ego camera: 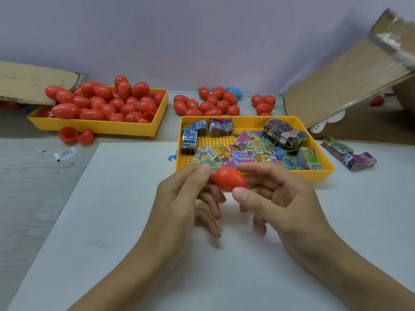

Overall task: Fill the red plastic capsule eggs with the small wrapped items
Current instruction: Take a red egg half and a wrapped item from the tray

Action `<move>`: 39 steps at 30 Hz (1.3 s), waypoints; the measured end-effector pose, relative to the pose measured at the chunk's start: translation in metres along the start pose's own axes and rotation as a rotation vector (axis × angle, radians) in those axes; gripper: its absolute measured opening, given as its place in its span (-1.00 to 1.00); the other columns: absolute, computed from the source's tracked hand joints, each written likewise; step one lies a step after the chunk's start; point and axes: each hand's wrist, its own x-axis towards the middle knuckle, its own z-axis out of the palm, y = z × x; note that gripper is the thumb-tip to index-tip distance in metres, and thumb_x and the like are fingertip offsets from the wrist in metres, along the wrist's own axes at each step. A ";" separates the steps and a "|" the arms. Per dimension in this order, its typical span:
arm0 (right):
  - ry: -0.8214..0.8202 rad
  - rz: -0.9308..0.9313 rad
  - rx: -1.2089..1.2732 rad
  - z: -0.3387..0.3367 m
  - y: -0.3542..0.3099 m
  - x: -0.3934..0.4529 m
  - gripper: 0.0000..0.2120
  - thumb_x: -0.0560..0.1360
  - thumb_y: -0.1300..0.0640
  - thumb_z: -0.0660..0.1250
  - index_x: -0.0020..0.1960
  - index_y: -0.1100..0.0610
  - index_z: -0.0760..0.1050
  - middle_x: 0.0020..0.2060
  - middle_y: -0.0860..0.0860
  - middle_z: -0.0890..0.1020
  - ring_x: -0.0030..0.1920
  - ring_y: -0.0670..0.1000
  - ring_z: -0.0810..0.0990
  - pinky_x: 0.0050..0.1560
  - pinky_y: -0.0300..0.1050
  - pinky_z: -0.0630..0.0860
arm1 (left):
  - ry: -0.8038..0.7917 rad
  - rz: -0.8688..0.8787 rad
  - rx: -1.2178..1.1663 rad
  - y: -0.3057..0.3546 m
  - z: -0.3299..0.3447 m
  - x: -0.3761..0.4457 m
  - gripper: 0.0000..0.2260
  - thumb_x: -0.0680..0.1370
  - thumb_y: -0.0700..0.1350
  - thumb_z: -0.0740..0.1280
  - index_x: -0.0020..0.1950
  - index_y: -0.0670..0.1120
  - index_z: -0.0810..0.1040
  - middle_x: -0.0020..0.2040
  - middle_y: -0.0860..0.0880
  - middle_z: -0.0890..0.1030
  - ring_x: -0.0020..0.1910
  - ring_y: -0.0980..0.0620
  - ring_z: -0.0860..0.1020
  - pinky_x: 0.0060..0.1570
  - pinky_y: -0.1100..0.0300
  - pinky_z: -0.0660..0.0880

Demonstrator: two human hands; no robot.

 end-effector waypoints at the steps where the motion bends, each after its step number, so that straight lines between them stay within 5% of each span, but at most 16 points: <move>1: -0.008 -0.018 -0.030 0.000 0.001 0.000 -0.67 0.31 0.01 0.53 0.08 -0.08 0.65 -0.16 0.01 0.68 -0.24 -0.04 0.61 -0.53 -0.15 0.45 | -0.017 -0.018 0.001 0.001 0.001 0.001 -0.60 0.48 0.14 0.31 -0.13 -0.23 0.60 -0.34 -0.17 0.56 -0.48 -0.09 0.51 -0.56 0.13 0.48; 6: -0.045 -0.057 -0.071 0.001 0.001 0.000 -0.67 0.36 0.23 0.48 0.05 -0.10 0.68 -0.11 0.01 0.69 -0.18 -0.03 0.60 -0.51 -0.17 0.47 | -0.002 -0.004 0.050 0.003 0.001 -0.001 -0.59 0.40 0.26 0.35 -0.17 -0.10 0.65 -0.38 -0.19 0.57 -0.51 -0.10 0.53 -0.54 0.12 0.52; 10: 0.006 0.001 0.004 0.001 0.001 0.002 -0.72 0.41 0.21 0.37 0.04 -0.05 0.69 -0.27 0.05 0.66 -0.29 -0.02 0.60 -0.54 -0.18 0.43 | -0.005 0.134 0.072 0.000 0.003 -0.004 -0.80 0.37 0.02 0.50 -0.05 0.01 0.67 -0.17 -0.10 0.67 -0.27 -0.06 0.65 -0.34 0.04 0.64; 12: 0.034 0.052 0.060 0.001 -0.002 0.003 -0.86 0.45 0.05 0.38 -0.05 0.01 0.69 -0.33 0.03 0.63 -0.39 -0.02 0.55 -0.59 -0.22 0.38 | -0.017 0.189 0.095 -0.002 0.003 -0.004 -0.76 0.37 -0.13 0.54 0.01 0.01 0.64 -0.07 -0.05 0.69 -0.13 -0.04 0.68 -0.17 0.08 0.65; 14: 0.034 0.060 0.046 0.001 -0.002 0.004 -0.79 0.45 -0.07 0.39 -0.13 0.06 0.67 -0.35 0.07 0.64 -0.46 -0.01 0.51 -0.60 -0.25 0.35 | -0.050 0.232 0.128 -0.003 0.002 -0.003 -0.70 0.40 -0.29 0.49 0.07 -0.04 0.60 0.02 -0.03 0.69 -0.02 -0.03 0.68 -0.05 0.17 0.61; 17: 0.054 0.031 0.031 0.001 -0.001 0.002 -0.85 0.43 -0.01 0.44 -0.07 0.03 0.67 -0.34 0.14 0.67 -0.49 0.00 0.54 -0.59 -0.25 0.37 | -0.099 0.252 0.138 -0.004 0.001 -0.003 -0.61 0.43 -0.39 0.39 0.19 -0.07 0.52 0.13 -0.06 0.66 0.12 -0.10 0.65 0.05 0.15 0.59; 23: 0.077 -0.008 0.048 0.002 -0.002 0.001 -0.80 0.37 0.06 0.49 -0.01 -0.02 0.66 -0.27 0.12 0.70 -0.46 0.01 0.60 -0.58 -0.20 0.41 | -0.016 0.125 0.096 0.001 0.001 -0.004 -0.73 0.39 -0.06 0.52 0.07 -0.04 0.64 -0.03 -0.08 0.71 -0.09 -0.06 0.71 -0.06 0.09 0.65; 27: 0.113 -0.054 -0.014 0.001 -0.002 0.001 -0.82 0.38 0.07 0.47 -0.01 -0.02 0.67 -0.28 0.07 0.70 -0.45 -0.01 0.60 -0.56 -0.19 0.44 | 0.008 0.124 0.125 0.001 0.002 -0.003 -0.76 0.38 -0.09 0.55 0.02 -0.06 0.69 -0.13 -0.08 0.73 -0.17 -0.04 0.71 -0.12 0.13 0.65; 33: 0.412 -0.393 -0.845 -0.036 -0.003 0.019 -0.81 0.53 0.08 0.32 0.09 0.07 0.63 -0.02 -0.04 0.65 0.02 0.01 0.59 -0.01 -0.35 0.44 | 0.052 0.139 0.089 0.001 0.001 -0.002 -0.69 0.29 0.02 0.55 0.00 0.02 0.68 -0.11 -0.06 0.71 -0.18 -0.08 0.70 -0.14 0.18 0.62; 36: 0.351 -0.253 -1.217 -0.041 0.002 0.026 -0.45 0.52 -0.27 0.16 0.23 0.10 0.61 0.25 0.05 0.56 0.25 0.15 0.41 0.23 -0.03 0.29 | 0.048 0.138 0.075 0.001 0.002 -0.002 -0.72 0.29 0.02 0.55 -0.04 -0.01 0.67 -0.14 -0.07 0.71 -0.19 -0.07 0.70 -0.17 0.21 0.61; 39: 0.169 -0.063 -1.351 -0.035 0.008 0.026 -0.20 0.42 -0.55 -0.15 0.36 -0.13 0.49 0.48 -0.07 0.34 0.49 0.02 0.12 0.37 0.13 0.11 | 0.041 0.140 0.068 0.002 0.002 -0.002 -0.73 0.30 0.01 0.56 -0.08 -0.04 0.66 -0.14 -0.08 0.70 -0.18 -0.07 0.70 -0.18 0.20 0.62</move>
